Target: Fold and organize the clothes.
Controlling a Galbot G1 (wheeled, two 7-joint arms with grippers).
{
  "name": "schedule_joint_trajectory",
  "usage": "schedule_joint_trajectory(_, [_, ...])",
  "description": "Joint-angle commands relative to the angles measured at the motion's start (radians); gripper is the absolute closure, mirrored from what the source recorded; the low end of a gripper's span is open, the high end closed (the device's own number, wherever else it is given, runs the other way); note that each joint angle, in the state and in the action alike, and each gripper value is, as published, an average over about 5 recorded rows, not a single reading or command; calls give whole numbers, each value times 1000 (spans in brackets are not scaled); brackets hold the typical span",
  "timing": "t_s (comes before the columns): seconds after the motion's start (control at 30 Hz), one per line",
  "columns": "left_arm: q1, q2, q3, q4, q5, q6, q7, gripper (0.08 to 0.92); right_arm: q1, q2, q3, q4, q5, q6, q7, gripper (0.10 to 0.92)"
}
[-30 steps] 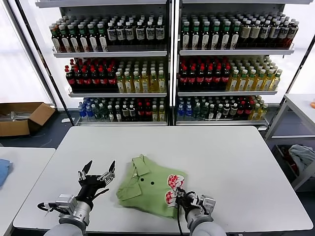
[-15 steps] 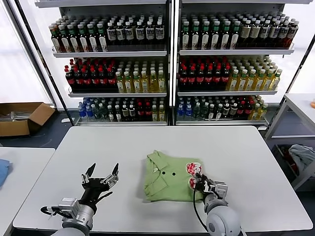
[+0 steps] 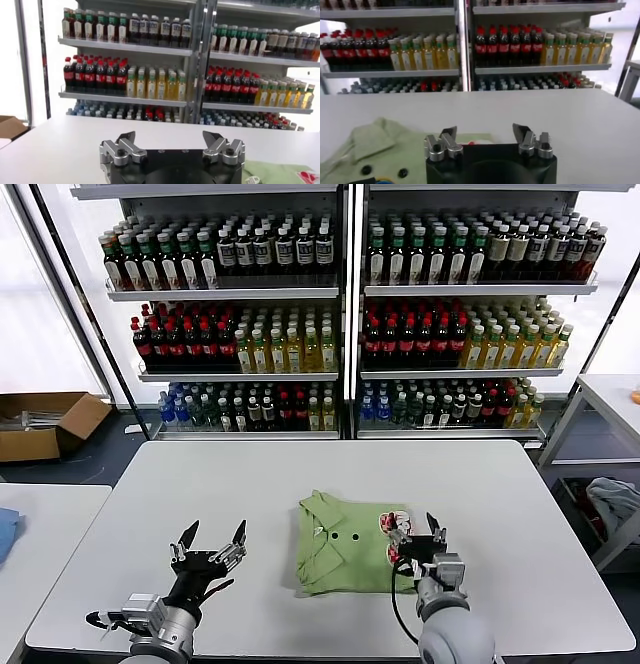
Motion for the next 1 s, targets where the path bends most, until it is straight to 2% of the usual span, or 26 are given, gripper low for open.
schedule_joint_trajectory(0.03, [25,-11,-1,-30,4,-1,1,177,-144,33,-104,127,90,-60,75,245])
schedule_joint_trajectory(0.17, [38,-16,-2,-42,5,0,3,177,-142,43,-105,118,163,-86,107,206])
schedule_joint_trajectory(0.37, [41,-16,-5,-39,5,0,4,177,-136,58,-82,85,193,-88,133,203])
schedule_joint_trajectory(0.8, [18,-17,4,12,5,0,8,177,-173,50,-54,69,192,-76,138,203])
schedule_joint_trajectory(0.9, [12,-12,-2,11,1,1,8,177,-160,55,-64,110,130,-42,98,203])
schedule_joint_trajectory(1.0, [11,-5,-22,4,-8,-1,7,177,-88,74,-87,142,-24,-8,37,203])
